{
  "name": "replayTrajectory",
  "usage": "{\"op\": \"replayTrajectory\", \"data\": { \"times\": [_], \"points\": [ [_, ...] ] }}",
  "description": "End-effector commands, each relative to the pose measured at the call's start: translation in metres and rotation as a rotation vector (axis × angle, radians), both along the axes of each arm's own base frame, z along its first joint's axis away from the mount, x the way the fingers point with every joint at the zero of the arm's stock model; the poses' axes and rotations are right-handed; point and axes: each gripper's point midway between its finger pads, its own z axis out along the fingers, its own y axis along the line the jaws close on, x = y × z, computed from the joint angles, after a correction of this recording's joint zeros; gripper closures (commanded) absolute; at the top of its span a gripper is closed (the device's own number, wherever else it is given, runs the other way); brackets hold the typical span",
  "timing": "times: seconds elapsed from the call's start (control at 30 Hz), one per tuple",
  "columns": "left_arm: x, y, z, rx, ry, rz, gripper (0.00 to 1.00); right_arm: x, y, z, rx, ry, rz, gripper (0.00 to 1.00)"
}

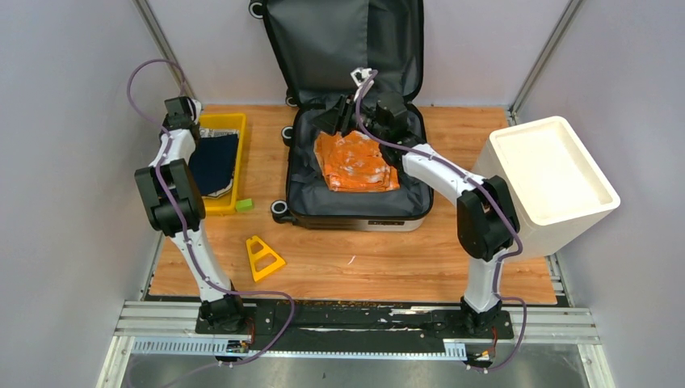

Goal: Open, take out, and arrange the luggage

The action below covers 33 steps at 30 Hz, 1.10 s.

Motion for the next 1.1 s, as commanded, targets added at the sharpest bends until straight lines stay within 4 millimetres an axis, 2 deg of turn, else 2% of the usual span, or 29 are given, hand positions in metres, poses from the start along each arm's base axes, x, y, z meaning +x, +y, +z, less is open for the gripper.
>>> {"op": "replayTrajectory", "data": {
  "times": [0.0,0.1,0.13,0.2,0.3,0.4,0.43,0.47,0.5,0.53,0.57,0.63,0.67,0.73,0.83,0.87,0.9,0.93,0.97,1.0,1.03,1.07],
  "points": [
    [0.008,0.009,0.024,0.028,-0.071,0.042,0.31,-0.010,-0.003,0.013,-0.006,-0.008,0.020,0.60],
    [0.005,-0.007,0.041,0.033,-0.090,0.014,0.20,-0.009,-0.009,0.010,-0.043,0.004,-0.011,0.59],
    [0.004,-0.010,0.045,0.032,-0.100,0.014,0.09,-0.009,-0.012,0.009,-0.050,0.006,-0.019,0.58],
    [0.001,-0.021,0.056,0.009,-0.122,0.007,0.01,-0.012,-0.017,0.007,-0.063,0.016,-0.029,0.57],
    [-0.007,-0.049,0.067,-0.076,-0.148,-0.033,0.00,-0.017,-0.023,0.001,-0.097,0.032,-0.040,0.54],
    [-0.009,-0.094,0.069,-0.264,-0.203,-0.113,0.00,-0.021,-0.030,-0.007,-0.149,0.062,-0.055,0.52],
    [-0.013,-0.104,0.074,-0.298,-0.217,-0.131,0.00,-0.021,-0.034,-0.010,-0.168,0.074,-0.069,0.50],
    [-0.014,-0.123,0.080,-0.373,-0.238,-0.168,0.00,-0.021,-0.039,-0.017,-0.198,0.102,-0.096,0.50],
    [-0.017,-0.131,0.080,-0.409,-0.242,-0.176,0.00,-0.020,-0.045,-0.020,-0.216,0.117,-0.121,0.49],
    [-0.020,-0.148,0.084,-0.496,-0.259,-0.181,0.00,-0.021,-0.051,-0.027,-0.242,0.145,-0.142,0.49],
    [-0.021,-0.156,0.088,-0.545,-0.271,-0.179,0.00,-0.020,-0.058,-0.033,-0.262,0.166,-0.164,0.49],
    [-0.025,-0.183,0.096,-0.761,-0.296,-0.085,0.00,-0.016,-0.074,-0.048,-0.309,0.207,-0.232,0.48],
    [-0.028,-0.205,0.096,-0.863,-0.255,-0.118,0.00,-0.014,-0.083,-0.056,-0.338,0.225,-0.266,0.45],
    [-0.034,-0.237,0.096,-0.961,-0.208,-0.176,0.00,-0.009,-0.104,-0.078,-0.406,0.257,-0.342,0.37],
    [-0.044,-0.262,0.101,-0.886,-0.200,-0.245,0.00,-0.004,-0.136,-0.106,-0.483,0.294,-0.415,0.28],
    [-0.045,-0.266,0.104,-0.884,-0.211,-0.259,0.00,-0.003,-0.147,-0.115,-0.510,0.305,-0.431,0.24],
    [-0.046,-0.279,0.116,-0.911,-0.239,-0.309,0.00,-0.003,-0.154,-0.121,-0.536,0.303,-0.430,0.21],
    [-0.050,-0.288,0.114,-0.945,-0.234,-0.320,0.00,-0.002,-0.163,-0.128,-0.566,0.304,-0.434,0.18],
    [-0.054,-0.306,0.122,-0.986,-0.235,-0.382,0.00,0.001,-0.173,-0.132,-0.593,0.297,-0.448,0.17],
    [-0.058,-0.321,0.122,-1.005,-0.216,-0.417,0.00,0.003,-0.184,-0.138,-0.621,0.310,-0.471,0.17],
    [-0.066,-0.344,0.125,-1.021,-0.183,-0.476,0.00,0.007,-0.195,-0.144,-0.640,0.328,-0.497,0.18],
    [-0.070,-0.354,0.125,-1.015,-0.163,-0.504,0.00,0.010,-0.202,-0.146,-0.643,0.346,-0.512,0.20]
  ]
}}
